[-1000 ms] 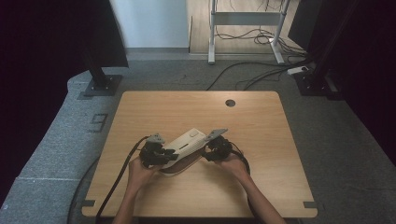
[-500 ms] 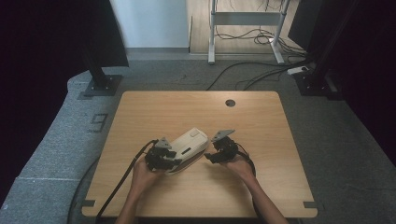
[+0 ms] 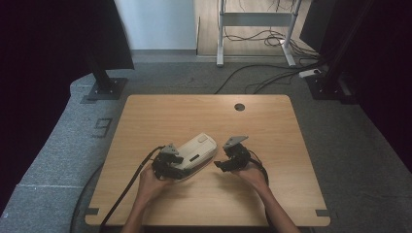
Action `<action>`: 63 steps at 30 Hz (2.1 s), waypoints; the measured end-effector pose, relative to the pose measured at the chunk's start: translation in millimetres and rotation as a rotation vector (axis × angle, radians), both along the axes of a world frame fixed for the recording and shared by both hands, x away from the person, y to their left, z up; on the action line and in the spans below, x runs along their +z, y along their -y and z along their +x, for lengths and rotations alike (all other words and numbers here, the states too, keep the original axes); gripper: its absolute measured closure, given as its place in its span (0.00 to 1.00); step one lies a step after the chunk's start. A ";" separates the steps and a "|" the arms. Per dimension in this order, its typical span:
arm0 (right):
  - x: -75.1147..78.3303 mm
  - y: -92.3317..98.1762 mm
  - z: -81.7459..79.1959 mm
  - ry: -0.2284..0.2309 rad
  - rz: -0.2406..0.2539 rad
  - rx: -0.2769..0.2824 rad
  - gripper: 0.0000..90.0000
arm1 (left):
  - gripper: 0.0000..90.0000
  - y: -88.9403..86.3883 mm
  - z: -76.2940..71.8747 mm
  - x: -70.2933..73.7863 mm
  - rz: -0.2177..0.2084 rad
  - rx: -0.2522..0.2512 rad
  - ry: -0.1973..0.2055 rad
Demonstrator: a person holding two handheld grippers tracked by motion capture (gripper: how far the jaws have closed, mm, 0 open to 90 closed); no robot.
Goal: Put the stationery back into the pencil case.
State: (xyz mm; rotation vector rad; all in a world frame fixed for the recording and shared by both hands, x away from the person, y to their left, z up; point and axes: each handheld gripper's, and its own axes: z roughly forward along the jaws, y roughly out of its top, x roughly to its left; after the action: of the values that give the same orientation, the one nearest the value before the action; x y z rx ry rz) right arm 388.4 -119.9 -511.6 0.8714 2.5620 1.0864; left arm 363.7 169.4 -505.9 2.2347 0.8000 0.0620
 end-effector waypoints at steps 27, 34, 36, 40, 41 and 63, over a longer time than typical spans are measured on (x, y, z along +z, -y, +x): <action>16.5 38.4 -29.1 0.059 -0.044 -0.050 0.09 | 0.14 -47.8 -24.5 40.7 -0.012 0.050 0.118; 14.0 56.4 -35.7 0.060 -0.043 -0.086 0.04 | 0.05 -69.0 -27.5 37.9 0.008 0.106 0.140; 13.3 61.3 -37.9 0.059 -0.041 -0.097 0.03 | 0.03 -73.5 -28.1 35.5 0.007 0.114 0.140; 11.8 70.2 -42.7 0.063 -0.035 -0.117 0.01 | 0.01 -79.5 -28.1 30.9 0.017 0.134 0.143; 10.7 73.0 -44.0 0.066 -0.035 -0.122 0.01 | 0.01 -80.4 -28.0 29.8 0.024 0.138 0.142; -40.2 104.5 -61.7 0.026 -0.057 -0.237 0.00 | 0.00 -100.2 -13.7 -33.9 0.122 0.247 0.091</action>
State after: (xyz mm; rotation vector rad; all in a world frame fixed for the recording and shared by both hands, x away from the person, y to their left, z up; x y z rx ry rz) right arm 326.8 -224.4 -551.8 1.1041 2.3817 0.9434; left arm 350.0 269.6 -539.9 2.2160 1.0418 0.3366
